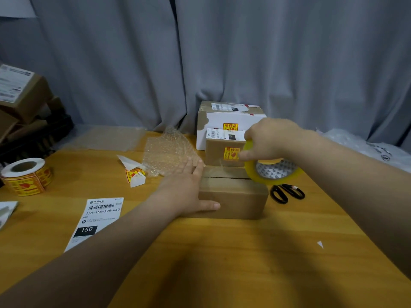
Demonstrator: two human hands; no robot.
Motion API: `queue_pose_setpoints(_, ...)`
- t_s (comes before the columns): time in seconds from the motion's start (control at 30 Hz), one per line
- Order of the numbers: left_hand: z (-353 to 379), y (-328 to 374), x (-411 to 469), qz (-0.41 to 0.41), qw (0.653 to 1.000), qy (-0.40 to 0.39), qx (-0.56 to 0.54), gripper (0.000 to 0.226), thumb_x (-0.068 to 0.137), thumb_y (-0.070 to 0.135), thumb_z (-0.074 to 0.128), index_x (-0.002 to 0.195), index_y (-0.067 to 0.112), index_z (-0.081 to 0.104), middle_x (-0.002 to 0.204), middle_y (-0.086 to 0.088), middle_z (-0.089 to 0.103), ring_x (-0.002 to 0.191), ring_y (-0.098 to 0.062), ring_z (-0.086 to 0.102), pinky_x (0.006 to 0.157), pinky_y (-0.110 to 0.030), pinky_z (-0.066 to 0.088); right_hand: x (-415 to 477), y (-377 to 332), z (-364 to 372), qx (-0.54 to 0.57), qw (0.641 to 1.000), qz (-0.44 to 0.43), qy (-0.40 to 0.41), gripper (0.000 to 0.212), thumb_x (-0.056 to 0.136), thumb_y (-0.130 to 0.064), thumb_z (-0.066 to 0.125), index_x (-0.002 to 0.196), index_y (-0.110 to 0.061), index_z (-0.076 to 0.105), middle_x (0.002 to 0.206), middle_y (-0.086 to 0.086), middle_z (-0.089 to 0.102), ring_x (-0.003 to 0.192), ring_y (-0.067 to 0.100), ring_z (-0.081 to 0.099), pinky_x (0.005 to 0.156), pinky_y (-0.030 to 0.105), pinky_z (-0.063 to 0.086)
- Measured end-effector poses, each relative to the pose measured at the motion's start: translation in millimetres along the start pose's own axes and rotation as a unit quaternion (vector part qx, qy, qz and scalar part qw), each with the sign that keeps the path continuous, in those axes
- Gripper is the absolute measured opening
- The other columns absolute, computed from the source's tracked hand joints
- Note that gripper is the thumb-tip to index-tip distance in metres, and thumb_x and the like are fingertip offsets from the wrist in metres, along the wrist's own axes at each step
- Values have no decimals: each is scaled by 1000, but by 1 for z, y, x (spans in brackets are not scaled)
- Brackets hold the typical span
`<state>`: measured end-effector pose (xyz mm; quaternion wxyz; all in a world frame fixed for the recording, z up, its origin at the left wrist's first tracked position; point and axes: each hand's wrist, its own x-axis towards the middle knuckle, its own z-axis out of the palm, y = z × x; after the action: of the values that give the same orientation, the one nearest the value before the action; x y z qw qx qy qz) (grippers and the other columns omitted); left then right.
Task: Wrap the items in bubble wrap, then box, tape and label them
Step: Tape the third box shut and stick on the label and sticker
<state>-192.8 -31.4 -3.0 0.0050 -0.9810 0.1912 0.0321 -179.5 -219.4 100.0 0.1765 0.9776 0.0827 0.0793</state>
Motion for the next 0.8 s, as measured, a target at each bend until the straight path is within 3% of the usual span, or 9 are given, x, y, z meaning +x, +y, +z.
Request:
queue_pose_setpoints(0.2,-13,35,15,-56,992,-78,80,124,72,83,41,147,4,-17,156,-18,-16,145,-33,-8,116,-46,0,11,-4,6,24,1000,-3,3,49,86,-64,42,100,-23,64,91,-1,58,87,21,53,58,27,33)
queue_pose_setpoints(0.3,-7,54,25,-2,997,-58,44,120,74,82,38,148,3,-14,156,-17,-16,145,-30,-10,117,-44,-3,14,-14,5,18,999,-20,18,34,87,-53,45,93,-22,58,84,-1,50,84,23,48,64,29,33)
queue_pose_setpoints(0.37,-4,49,23,45,999,-22,8,114,77,79,39,149,5,-9,158,-14,-12,146,-26,-6,117,-40,0,16,-16,2,46,998,-25,31,31,86,-47,50,91,-19,59,76,-2,49,82,23,49,60,28,33)
queue_pose_setpoints(0.47,-7,25,18,111,994,7,19,103,82,74,37,151,11,-6,159,-5,-7,146,-21,1,117,-34,3,15,2,-3,159,987,2,16,37,84,-45,55,84,-10,68,69,1,57,75,24,56,53,26,36)
queue_pose_setpoints(0.6,-14,20,23,119,992,-16,47,103,82,72,38,151,10,-8,159,-7,-9,146,-21,-2,117,-34,1,9,19,5,274,961,39,6,50,82,-54,58,73,-5,65,66,6,57,66,22,55,55,29,39)
queue_pose_setpoints(0.8,-4,39,21,73,997,-22,-1,117,74,79,41,149,6,-10,158,-13,-12,146,-25,-7,118,-36,1,6,19,2,189,981,38,-9,43,81,-55,59,70,-13,60,71,5,56,70,21,52,56,29,39)
